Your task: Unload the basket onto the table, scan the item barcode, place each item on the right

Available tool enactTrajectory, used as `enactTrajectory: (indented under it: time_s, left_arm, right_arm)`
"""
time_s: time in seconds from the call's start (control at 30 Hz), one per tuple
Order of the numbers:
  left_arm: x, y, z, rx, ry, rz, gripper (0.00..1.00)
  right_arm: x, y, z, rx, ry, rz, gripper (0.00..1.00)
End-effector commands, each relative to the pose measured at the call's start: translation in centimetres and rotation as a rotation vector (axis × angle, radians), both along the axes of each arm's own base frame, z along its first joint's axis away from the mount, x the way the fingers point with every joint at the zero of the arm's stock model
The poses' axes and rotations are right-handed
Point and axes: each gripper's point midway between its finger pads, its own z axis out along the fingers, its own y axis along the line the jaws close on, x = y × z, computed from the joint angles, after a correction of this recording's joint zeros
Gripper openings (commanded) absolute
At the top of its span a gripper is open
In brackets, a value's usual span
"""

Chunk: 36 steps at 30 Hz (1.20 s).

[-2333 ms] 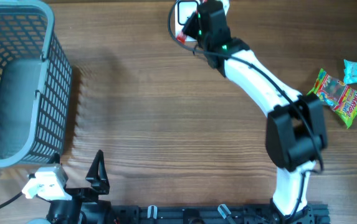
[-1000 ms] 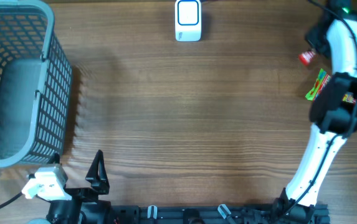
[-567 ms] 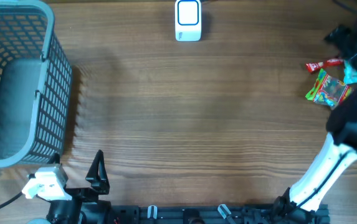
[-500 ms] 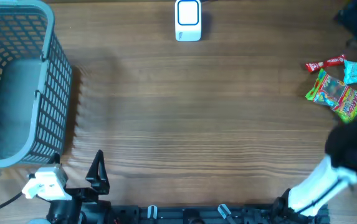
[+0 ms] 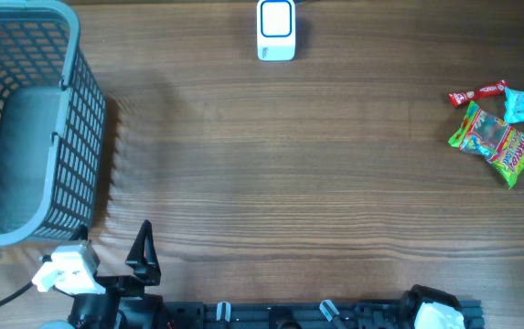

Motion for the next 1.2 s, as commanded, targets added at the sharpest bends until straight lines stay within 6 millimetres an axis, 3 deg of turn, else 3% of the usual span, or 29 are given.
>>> enactTrajectory:
  time_s: [0.0,0.17,0.33,0.57,0.7,0.8,0.93,1.17]
  left_arm:
    - [0.0,-0.2,0.0,0.007,-0.003,-0.017,1.0]
    - [0.0,-0.2,0.0,0.007,-0.003,-0.016,1.0]
    - [0.0,-0.2,0.0,0.007,-0.003,-0.016,1.0]
    - [0.0,-0.2,0.0,0.007,-0.003,-0.016,1.0]
    - [0.0,-0.2,0.0,0.007,-0.003,-0.016,1.0]
    - [0.0,-0.2,0.0,0.007,-0.003,-0.016,1.0]
    - [0.0,-0.2,0.0,0.007,-0.003,-0.016,1.0]
    - [0.0,-0.2,0.0,0.007,-0.003,-0.016,1.0]
  right_arm:
    - [-4.6,1.7,0.1,-0.031,-0.055,0.017,1.0]
    - [-9.3,3.3,-1.9,0.003,-0.091,0.058,1.0]
    - [-9.0,3.8,-3.3,-0.111,-0.163,0.119,1.0]
    - [-3.3,5.9,-8.9,-0.161,-0.397,0.323,1.0]
    - [-0.2,6.7,-14.7,-0.182,-0.485,0.376,1.0]
    - [1.1,6.5,-17.8,-0.191,-0.523,0.371,1.0]
    - [3.5,6.3,-21.9,-0.183,-0.487,0.366,1.0]
    - [7.3,5.2,-31.0,-0.22,-0.326,0.309,1.0]
